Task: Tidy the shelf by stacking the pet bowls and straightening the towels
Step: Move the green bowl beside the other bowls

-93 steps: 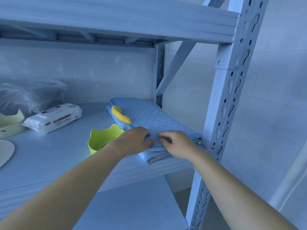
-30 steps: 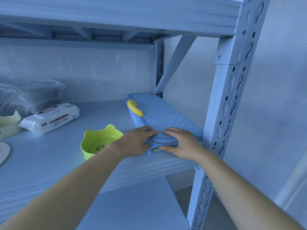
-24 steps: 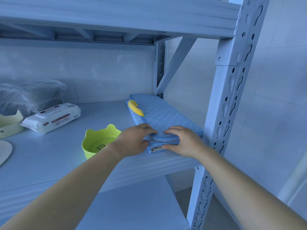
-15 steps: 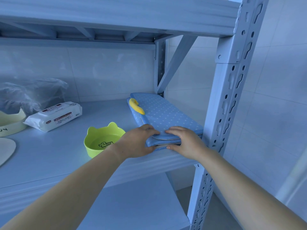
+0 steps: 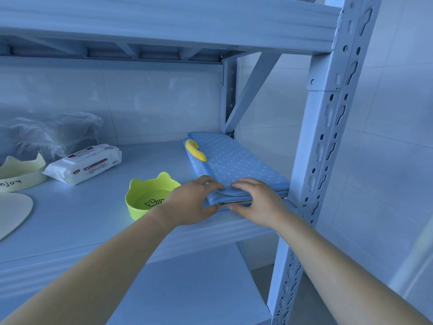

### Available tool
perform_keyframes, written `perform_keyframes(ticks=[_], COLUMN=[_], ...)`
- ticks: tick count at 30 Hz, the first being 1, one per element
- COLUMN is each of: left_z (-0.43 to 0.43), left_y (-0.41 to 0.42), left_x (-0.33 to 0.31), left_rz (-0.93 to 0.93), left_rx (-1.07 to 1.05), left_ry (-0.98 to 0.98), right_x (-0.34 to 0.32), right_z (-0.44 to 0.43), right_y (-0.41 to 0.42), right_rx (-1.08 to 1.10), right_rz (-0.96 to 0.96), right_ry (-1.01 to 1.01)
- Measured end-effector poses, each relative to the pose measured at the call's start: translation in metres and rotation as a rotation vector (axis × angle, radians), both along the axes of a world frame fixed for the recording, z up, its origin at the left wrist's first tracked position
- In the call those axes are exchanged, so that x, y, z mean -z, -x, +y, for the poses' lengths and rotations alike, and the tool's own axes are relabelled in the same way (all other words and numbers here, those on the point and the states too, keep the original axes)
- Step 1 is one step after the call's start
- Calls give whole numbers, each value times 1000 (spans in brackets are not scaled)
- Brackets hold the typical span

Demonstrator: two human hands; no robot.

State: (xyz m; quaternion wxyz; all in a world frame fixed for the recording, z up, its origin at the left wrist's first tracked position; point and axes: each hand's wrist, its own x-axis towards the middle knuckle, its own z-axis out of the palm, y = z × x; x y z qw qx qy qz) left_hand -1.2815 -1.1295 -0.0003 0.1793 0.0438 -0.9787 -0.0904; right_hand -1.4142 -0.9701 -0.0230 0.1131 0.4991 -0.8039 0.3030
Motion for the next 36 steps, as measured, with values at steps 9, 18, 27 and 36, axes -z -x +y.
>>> perform_keyframes(ticks=[9, 18, 27, 36], left_z=[-16, -33, -79, -127], left_y=[-29, -51, -97, -143], left_x=[-3, -3, -7, -10], left_rz=[123, 170, 152, 202], left_rx=[-100, -170, -269, -326], left_ry=[49, 25, 17, -33], right_x=[-1, -13, -19, -28], right_z=[-20, -46, -97, -159], right_y=[-24, -51, -85, -127], right_rx=[-32, -76, -131, -176], right_rz=[16, -8, -16, -19], right_ry=[91, 90, 73, 77])
